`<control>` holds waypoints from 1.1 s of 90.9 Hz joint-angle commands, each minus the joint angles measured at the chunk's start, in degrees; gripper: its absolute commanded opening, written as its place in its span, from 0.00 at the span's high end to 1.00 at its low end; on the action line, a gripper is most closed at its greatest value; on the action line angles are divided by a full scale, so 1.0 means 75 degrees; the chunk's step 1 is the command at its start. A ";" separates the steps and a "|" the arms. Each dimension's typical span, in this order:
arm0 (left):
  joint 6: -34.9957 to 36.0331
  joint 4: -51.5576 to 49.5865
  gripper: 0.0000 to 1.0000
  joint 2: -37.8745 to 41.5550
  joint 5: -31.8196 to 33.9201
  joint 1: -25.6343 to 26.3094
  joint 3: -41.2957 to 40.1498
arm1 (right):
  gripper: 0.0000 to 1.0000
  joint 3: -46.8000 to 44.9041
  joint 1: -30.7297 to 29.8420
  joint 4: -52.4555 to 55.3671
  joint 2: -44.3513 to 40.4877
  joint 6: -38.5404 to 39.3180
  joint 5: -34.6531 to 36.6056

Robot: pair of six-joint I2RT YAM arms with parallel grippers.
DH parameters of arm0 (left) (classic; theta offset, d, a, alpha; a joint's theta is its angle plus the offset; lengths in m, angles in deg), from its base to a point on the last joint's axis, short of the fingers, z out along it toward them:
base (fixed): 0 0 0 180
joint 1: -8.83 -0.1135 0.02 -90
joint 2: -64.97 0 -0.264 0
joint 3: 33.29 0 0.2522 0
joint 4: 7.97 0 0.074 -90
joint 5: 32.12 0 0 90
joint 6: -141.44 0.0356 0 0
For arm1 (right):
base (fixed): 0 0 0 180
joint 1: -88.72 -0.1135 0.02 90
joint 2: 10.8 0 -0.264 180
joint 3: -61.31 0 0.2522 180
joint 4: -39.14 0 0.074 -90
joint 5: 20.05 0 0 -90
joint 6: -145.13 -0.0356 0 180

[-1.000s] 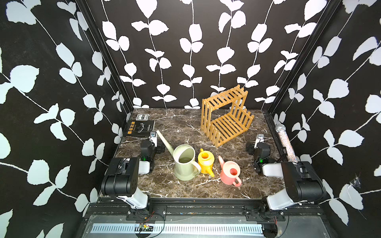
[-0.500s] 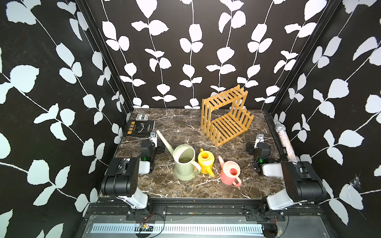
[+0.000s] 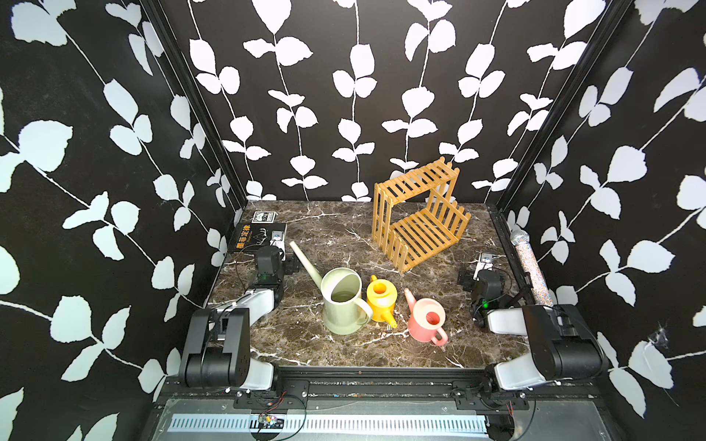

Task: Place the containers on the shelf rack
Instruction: Adjust the shelf at the center of the board.

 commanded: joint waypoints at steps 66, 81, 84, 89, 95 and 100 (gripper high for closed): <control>0.0180 -0.1672 0.01 0.0316 0.0911 -0.0114 0.1052 | 0.01 0.1464 -0.0068 0.4334 -0.2297 -0.0793 -0.0071; 0.0445 -0.2768 0.01 0.0476 0.1295 -0.0115 0.1779 | 0.01 0.1797 -0.0056 0.5359 -0.2932 -0.1183 -0.0575; 0.0423 -0.3043 0.01 0.0511 0.1296 -0.0120 0.1920 | 0.01 0.1864 -0.0056 0.5564 -0.3039 -0.1372 -0.0551; 0.0291 -0.3590 0.01 0.0567 0.1328 -0.0129 0.2204 | 0.01 0.2070 -0.0056 0.6100 -0.3207 -0.1915 -0.0416; 0.0174 -0.4305 0.01 0.0675 0.1241 -0.0116 0.2516 | 0.01 0.2352 -0.0056 0.6672 -0.3393 -0.2432 -0.0604; 0.0088 -0.4792 0.01 0.0777 0.1137 -0.0121 0.2746 | 0.01 0.2496 -0.0056 0.6828 -0.3508 -0.2474 -0.1045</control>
